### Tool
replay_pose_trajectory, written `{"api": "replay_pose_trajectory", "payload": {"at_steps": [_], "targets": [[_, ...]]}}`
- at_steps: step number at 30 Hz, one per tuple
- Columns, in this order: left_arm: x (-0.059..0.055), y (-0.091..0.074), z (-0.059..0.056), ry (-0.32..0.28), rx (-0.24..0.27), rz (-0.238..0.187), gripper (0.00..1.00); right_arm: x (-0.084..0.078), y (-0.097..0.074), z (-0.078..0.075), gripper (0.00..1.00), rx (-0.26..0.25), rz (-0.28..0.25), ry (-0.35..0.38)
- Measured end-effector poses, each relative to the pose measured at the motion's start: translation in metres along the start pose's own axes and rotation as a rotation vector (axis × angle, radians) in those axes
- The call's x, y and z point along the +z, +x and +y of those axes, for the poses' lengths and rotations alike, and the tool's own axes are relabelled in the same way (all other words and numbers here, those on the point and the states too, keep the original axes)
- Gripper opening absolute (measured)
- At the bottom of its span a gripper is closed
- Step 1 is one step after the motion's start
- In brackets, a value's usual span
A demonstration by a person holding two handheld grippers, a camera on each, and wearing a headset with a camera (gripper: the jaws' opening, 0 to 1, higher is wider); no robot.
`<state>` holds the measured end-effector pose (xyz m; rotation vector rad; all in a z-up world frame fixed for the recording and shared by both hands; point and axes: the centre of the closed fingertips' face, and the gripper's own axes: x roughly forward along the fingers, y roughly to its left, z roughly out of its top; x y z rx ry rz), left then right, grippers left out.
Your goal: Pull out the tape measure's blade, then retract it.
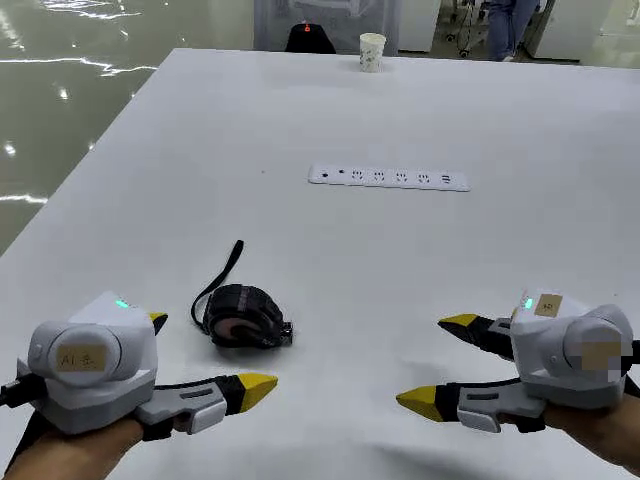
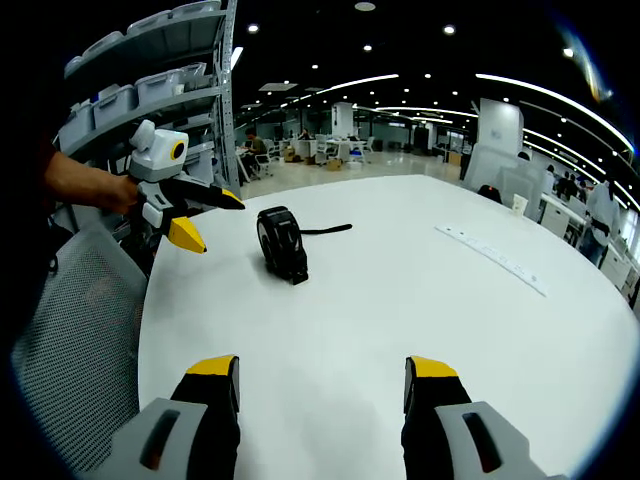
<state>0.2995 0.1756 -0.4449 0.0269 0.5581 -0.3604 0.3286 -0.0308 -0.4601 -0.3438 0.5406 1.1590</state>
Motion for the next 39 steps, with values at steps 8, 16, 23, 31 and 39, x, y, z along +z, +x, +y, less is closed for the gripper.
{"api": "replay_pose_trajectory", "payload": {"at_steps": [8, 16, 23, 31, 39], "targets": [[-0.005, -0.007, -0.006, 0.031, -0.037, 0.001, 0.96, -0.005, -0.013, 0.004, 0.7, -0.047, -0.029, 0.04], [-0.002, -0.01, -0.012, 0.046, -0.063, -0.02, 0.99, -0.007, -0.022, 0.007, 0.77, -0.085, -0.064, 0.075], [-0.001, -0.013, -0.019, 0.07, -0.087, -0.029, 0.99, -0.007, -0.031, 0.011, 0.81, -0.122, -0.099, 0.099], [-0.001, -0.019, -0.025, 0.078, -0.116, -0.04, 0.99, -0.01, -0.034, 0.016, 0.89, -0.13, -0.109, 0.102], [0.0, -0.024, -0.025, 0.07, -0.118, -0.055, 0.99, -0.009, -0.036, 0.018, 0.97, -0.13, -0.111, 0.099]]}}
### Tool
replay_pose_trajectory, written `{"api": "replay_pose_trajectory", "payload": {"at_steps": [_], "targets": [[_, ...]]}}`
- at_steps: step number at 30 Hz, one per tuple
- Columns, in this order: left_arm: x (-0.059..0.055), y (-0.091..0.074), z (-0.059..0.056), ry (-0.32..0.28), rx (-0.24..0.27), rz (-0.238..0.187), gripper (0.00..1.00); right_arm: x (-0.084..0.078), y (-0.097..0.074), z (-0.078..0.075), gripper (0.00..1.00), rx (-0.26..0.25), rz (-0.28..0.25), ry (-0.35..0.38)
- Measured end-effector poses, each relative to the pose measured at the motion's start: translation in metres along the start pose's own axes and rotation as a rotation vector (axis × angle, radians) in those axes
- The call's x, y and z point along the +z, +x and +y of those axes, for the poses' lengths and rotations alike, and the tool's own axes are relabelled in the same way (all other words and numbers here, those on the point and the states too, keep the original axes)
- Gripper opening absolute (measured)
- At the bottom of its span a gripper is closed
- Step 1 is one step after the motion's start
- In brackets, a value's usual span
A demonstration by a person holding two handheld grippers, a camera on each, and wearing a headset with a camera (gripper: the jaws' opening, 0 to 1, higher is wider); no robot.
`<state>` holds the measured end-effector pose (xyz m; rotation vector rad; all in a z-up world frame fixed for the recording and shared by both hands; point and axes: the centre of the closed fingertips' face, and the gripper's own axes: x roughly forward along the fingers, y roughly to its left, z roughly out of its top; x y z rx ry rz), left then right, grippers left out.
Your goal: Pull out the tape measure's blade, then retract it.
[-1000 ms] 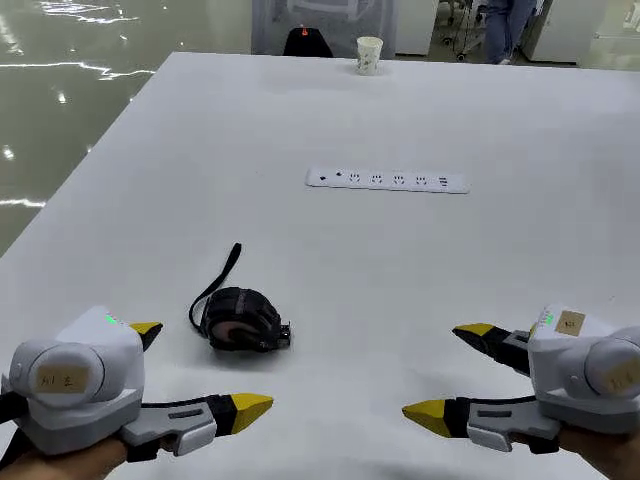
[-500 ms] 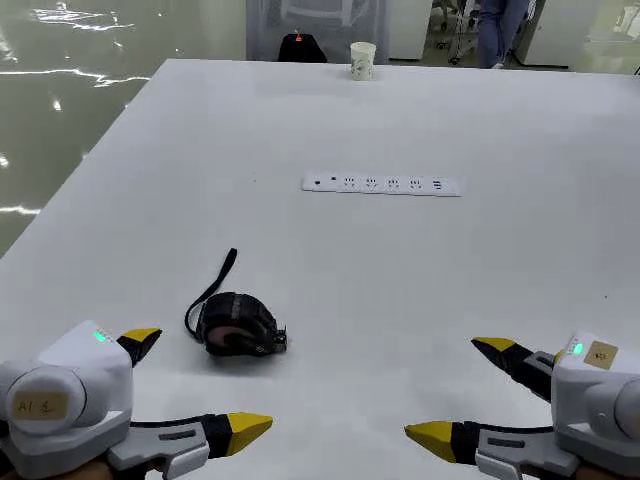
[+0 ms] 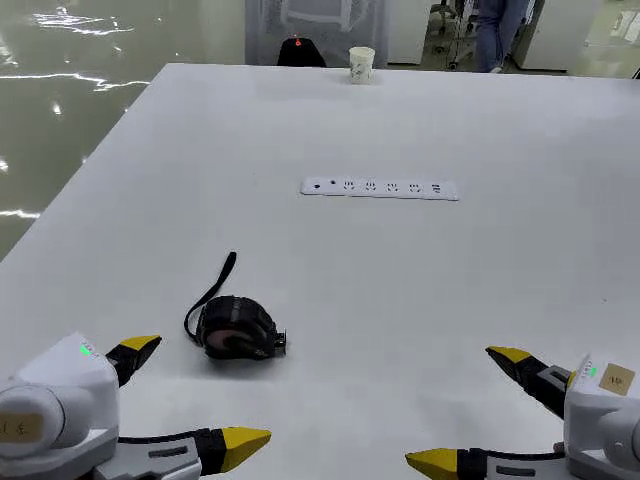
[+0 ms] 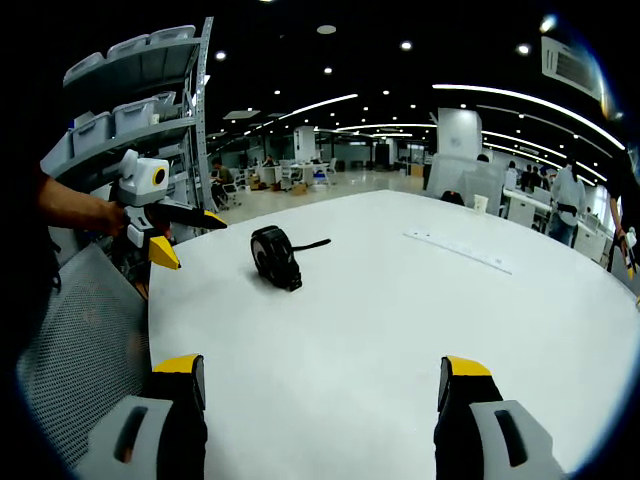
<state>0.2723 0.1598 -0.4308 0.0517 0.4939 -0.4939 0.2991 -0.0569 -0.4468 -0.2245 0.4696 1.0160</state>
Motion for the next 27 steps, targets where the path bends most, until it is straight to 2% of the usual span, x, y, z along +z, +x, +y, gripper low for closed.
{"api": "replay_pose_trajectory", "payload": {"at_steps": [11, 27], "targets": [[0.004, -0.006, -0.002, 0.022, -0.01, -0.018, 0.99, -0.001, -0.004, 0.002, 0.99, 0.0, -0.008, 0.009], [-0.001, -0.012, -0.001, 0.025, -0.016, -0.013, 0.99, 0.0, -0.008, 0.0, 0.99, -0.007, -0.015, 0.009]]}}
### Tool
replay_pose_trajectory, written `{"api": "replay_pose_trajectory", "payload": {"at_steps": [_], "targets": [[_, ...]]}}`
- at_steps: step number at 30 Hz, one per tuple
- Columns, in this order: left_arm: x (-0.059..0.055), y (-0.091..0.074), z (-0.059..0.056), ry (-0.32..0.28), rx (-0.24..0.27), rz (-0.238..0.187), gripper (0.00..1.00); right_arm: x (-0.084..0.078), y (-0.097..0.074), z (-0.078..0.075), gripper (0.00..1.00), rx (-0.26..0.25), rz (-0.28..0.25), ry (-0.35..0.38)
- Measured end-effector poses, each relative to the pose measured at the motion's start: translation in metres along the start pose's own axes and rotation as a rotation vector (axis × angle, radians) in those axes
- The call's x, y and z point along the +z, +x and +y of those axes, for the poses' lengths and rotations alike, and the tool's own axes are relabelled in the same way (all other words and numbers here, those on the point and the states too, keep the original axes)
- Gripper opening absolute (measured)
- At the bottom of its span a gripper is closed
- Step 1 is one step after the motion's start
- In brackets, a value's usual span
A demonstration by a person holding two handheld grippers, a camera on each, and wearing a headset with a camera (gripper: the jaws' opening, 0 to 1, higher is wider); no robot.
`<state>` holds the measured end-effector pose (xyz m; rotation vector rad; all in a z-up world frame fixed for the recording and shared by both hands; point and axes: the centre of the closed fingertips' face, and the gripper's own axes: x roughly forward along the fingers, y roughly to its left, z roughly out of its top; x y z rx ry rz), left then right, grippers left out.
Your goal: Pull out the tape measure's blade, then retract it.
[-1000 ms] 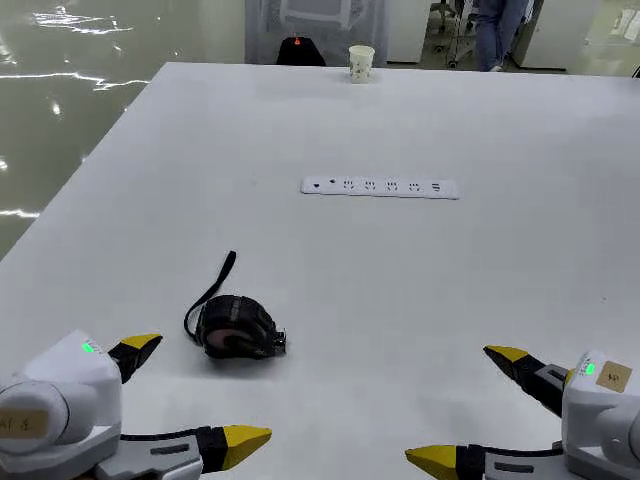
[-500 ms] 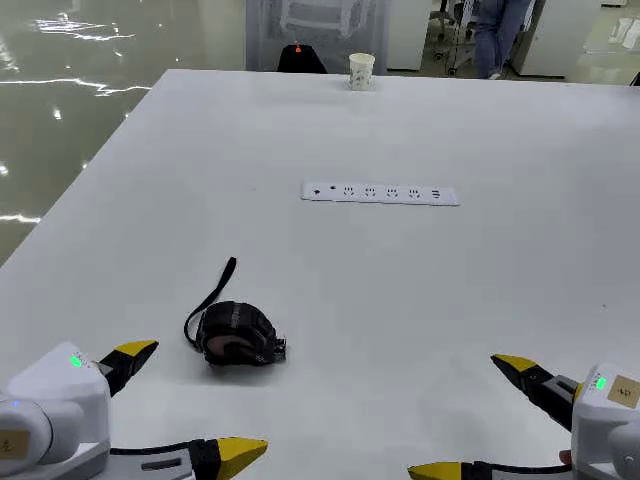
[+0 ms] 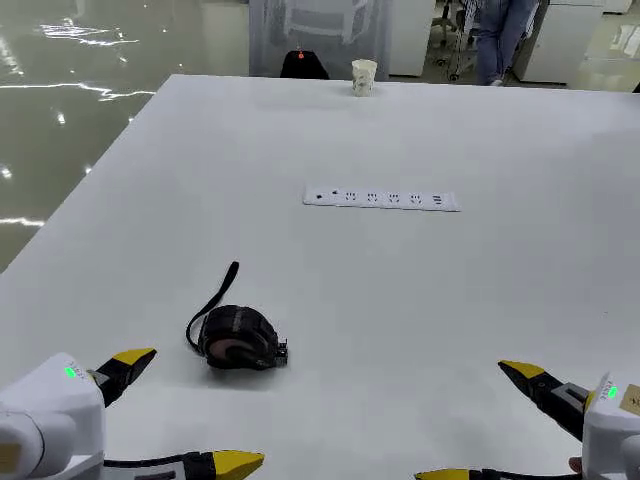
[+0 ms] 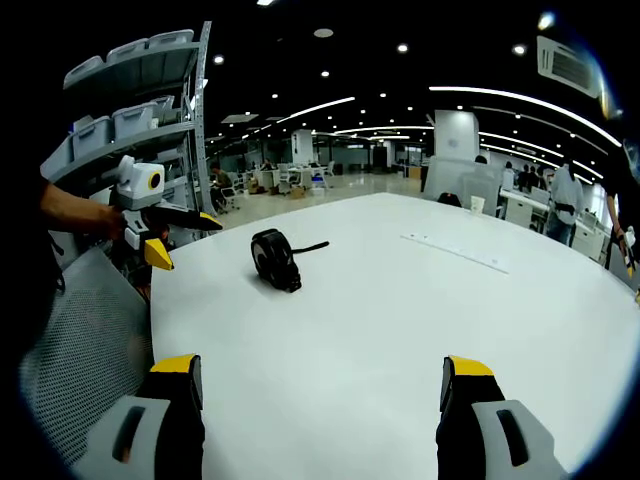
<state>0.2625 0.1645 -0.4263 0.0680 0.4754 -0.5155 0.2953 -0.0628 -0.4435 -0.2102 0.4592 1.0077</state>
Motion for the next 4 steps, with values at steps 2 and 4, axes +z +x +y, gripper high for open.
{"api": "replay_pose_trajectory", "payload": {"at_steps": [2, 4], "targets": [[-0.0006, -0.0004, 0.0019, 0.006, 0.006, 0.001, 0.99, -0.0002, 0.0003, 0.0004, 0.99, 0.001, 0.001, 0.0], [-0.0009, -0.0005, 0.002, 0.005, 0.004, 0.002, 0.99, -0.0003, 0.0006, 0.0007, 0.99, 0.002, -0.001, 0.002]]}}
